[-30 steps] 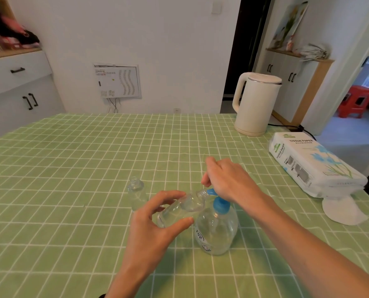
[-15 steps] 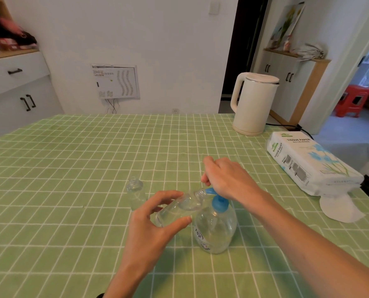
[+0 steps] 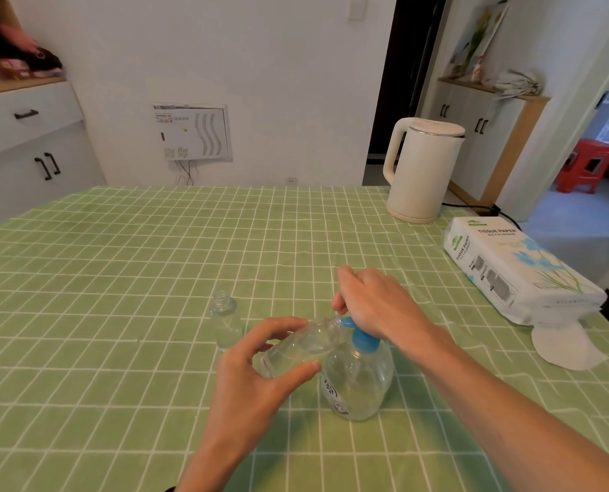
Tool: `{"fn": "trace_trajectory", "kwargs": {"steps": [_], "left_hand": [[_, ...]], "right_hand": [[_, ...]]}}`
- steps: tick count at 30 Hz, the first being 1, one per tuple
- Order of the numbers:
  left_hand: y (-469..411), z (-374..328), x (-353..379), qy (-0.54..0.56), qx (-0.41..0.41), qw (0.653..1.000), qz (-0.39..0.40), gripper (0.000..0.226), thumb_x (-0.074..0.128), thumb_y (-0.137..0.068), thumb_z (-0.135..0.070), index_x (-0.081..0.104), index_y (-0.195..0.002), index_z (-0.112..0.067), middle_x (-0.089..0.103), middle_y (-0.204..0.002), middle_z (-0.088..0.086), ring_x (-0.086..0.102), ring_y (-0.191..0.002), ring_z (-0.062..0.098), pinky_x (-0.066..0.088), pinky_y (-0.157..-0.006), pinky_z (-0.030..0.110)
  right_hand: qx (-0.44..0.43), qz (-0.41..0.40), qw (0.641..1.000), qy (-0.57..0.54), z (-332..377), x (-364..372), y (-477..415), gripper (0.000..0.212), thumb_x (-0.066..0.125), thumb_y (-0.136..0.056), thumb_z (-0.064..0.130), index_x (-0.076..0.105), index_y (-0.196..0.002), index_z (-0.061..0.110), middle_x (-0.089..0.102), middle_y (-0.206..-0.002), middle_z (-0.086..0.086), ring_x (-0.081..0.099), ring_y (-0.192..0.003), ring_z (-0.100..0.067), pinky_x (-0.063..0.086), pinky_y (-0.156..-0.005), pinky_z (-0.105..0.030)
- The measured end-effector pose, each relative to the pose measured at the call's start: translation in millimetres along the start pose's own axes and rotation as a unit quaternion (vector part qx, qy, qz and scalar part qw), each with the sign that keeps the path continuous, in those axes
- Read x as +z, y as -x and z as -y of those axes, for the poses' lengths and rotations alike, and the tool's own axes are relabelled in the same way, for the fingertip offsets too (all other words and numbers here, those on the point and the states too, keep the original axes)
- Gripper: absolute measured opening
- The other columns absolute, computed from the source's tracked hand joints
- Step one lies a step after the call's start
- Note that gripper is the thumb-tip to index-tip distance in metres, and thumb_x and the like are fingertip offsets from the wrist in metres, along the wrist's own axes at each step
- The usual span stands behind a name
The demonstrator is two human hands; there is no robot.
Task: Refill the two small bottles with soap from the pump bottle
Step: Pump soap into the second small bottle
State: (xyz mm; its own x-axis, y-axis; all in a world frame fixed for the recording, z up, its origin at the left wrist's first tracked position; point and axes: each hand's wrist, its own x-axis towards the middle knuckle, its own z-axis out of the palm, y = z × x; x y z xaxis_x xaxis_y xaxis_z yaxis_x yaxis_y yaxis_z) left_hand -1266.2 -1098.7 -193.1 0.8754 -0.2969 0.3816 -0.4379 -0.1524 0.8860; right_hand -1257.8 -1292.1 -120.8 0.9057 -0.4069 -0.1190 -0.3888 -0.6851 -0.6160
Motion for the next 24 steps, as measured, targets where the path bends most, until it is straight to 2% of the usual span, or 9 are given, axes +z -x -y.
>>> {"fn": "trace_trajectory", "kwargs": {"steps": [12, 16, 24], "left_hand": [[-0.3, -2.7, -2.3, 0.007, -0.003, 1.000, -0.002, 0.044, 0.084, -0.065, -0.048, 0.074, -0.109, -0.046, 0.078, -0.112, -0.022, 0.071, -0.109, 0.007, 0.046, -0.092, 0.029], [-1.4, -2.5, -1.0, 0.009, -0.001, 1.000, 0.005, 0.045, 0.085, -0.068, -0.045, 0.074, -0.111, -0.045, 0.078, -0.114, -0.020, 0.070, -0.112, 0.009, 0.047, -0.093, 0.032], [1.7, 1.1, 1.7, 0.008, -0.005, 1.000, 0.009, 0.045, 0.085, -0.067, -0.045, 0.074, -0.110, -0.046, 0.078, -0.113, -0.021, 0.071, -0.111, 0.009, 0.046, -0.091, 0.029]], "right_hand": [[-0.021, -0.010, 0.999, 0.024, 5.9, -9.3, 0.1, 0.064, 0.025, -0.105, 0.045, 0.077, -0.098, 0.007, 0.079, -0.102, -0.007, 0.072, -0.098, -0.029, 0.054, -0.101, -0.050], [-0.015, -0.013, 1.000, 0.007, 4.7, -6.4, 1.5, 0.064, 0.027, -0.105, 0.046, 0.078, -0.091, 0.011, 0.079, -0.100, -0.005, 0.073, -0.095, -0.027, 0.055, -0.099, -0.049], [0.003, -0.003, 1.000, -0.014, 2.7, -2.0, 4.3, 0.062, 0.030, -0.105, 0.045, 0.080, -0.085, 0.015, 0.080, -0.096, -0.001, 0.073, -0.094, -0.026, 0.055, -0.100, -0.048]]}}
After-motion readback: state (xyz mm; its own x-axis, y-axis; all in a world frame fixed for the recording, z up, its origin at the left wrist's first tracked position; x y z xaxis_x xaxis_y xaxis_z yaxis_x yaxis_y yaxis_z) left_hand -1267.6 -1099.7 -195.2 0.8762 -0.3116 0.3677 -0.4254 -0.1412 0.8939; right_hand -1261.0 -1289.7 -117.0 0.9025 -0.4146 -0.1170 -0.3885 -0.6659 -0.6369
